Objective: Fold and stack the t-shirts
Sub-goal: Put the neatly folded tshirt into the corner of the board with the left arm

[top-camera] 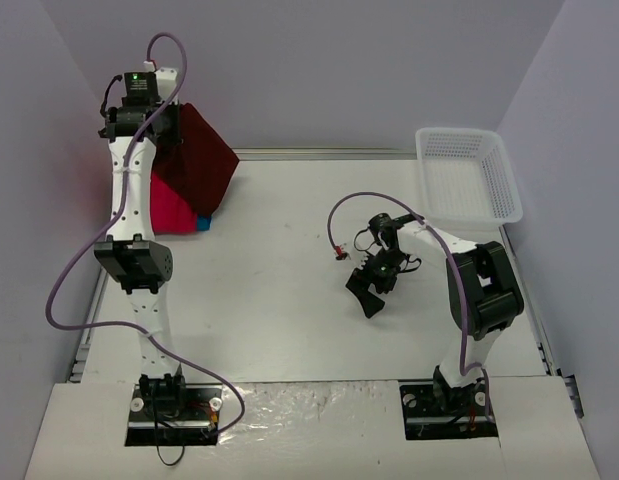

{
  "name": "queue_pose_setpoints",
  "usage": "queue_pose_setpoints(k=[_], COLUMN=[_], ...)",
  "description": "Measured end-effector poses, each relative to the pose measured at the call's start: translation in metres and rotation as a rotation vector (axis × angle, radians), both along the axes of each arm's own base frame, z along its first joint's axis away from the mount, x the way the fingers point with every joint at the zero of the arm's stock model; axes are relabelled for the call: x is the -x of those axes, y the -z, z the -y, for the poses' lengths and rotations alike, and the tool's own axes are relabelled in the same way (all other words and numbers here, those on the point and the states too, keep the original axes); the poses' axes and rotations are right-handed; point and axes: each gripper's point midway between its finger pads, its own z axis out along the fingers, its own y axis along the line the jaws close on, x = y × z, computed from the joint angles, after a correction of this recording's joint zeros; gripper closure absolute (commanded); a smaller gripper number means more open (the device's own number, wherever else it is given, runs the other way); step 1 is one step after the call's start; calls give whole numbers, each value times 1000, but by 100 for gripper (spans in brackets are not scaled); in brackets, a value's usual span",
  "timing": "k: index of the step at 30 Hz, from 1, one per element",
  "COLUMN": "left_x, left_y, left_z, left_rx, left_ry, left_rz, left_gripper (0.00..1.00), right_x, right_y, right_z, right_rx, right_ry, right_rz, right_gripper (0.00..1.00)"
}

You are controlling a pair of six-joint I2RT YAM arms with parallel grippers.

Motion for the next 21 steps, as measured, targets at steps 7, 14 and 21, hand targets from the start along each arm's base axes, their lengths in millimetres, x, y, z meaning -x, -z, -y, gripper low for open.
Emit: queue_pose_setpoints(k=[7,14,21], left_x=[7,14,9], left_y=[-14,-12,1], left_z=[-10,-26,-48], left_rx=[-10,-41,-71], left_ry=[-25,-55,-92], left_rz=[23,11,-6], left_gripper=[98,98,98], right_x=[0,-1,0], right_y=[0,0,1], right_z=[0,0,0], right_rx=[1,3,9], right_ry=[3,8,14], right_rz=[-1,-6,-19], right_gripper=[0,0,0])
